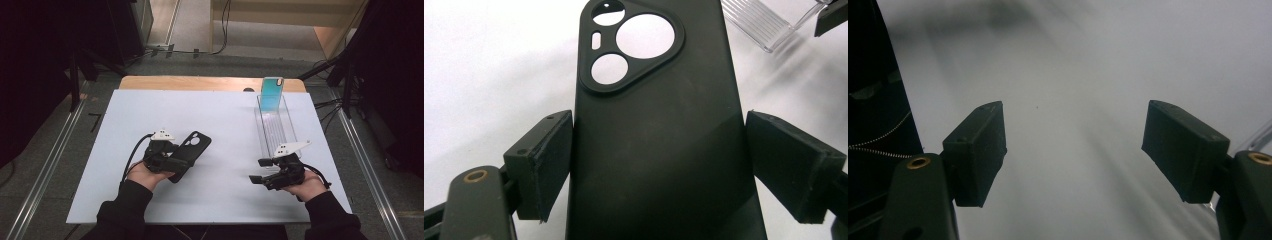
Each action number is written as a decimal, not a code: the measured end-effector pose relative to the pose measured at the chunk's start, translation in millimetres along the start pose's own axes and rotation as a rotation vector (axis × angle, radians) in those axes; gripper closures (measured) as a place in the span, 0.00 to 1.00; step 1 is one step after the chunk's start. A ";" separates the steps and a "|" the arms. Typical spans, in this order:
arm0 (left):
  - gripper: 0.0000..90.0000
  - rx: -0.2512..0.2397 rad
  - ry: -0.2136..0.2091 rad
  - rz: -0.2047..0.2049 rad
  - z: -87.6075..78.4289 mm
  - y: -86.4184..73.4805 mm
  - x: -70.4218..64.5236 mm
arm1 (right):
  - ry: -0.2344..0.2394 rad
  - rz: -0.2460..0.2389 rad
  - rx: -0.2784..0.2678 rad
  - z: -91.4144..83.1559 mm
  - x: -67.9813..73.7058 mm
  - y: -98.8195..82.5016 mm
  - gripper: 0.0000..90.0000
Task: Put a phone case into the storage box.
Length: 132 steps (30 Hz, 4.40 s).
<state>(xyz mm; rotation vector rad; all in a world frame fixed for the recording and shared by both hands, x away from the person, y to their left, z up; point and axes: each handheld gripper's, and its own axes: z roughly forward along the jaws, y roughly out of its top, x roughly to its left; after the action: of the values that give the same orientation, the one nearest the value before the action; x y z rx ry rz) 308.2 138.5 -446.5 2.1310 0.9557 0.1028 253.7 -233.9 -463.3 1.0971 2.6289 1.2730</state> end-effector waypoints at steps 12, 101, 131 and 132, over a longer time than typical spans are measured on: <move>0.17 -0.080 0.025 -0.075 -2.0 -2.3 -6.6 | -0.011 0.044 -0.014 0.2 13.1 21.4 0.25; 0.17 -0.435 0.087 -0.057 37.1 -24.8 -53.6 | 0.064 0.369 -0.108 66.9 -3.6 124.9 0.60; 0.14 -0.326 -0.023 -0.084 31.3 -10.5 -57.5 | 0.225 0.475 -0.134 47.9 1.0 131.5 0.85; 0.14 -0.319 -0.030 -0.085 30.6 -10.0 -57.7 | 0.227 0.471 -0.146 46.0 1.0 131.9 0.85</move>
<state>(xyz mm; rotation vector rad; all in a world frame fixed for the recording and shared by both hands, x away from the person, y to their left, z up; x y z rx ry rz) 272.1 85.2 -461.5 1.7932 0.9434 0.1689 344.0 -146.7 -402.0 1.7044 2.4497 1.7316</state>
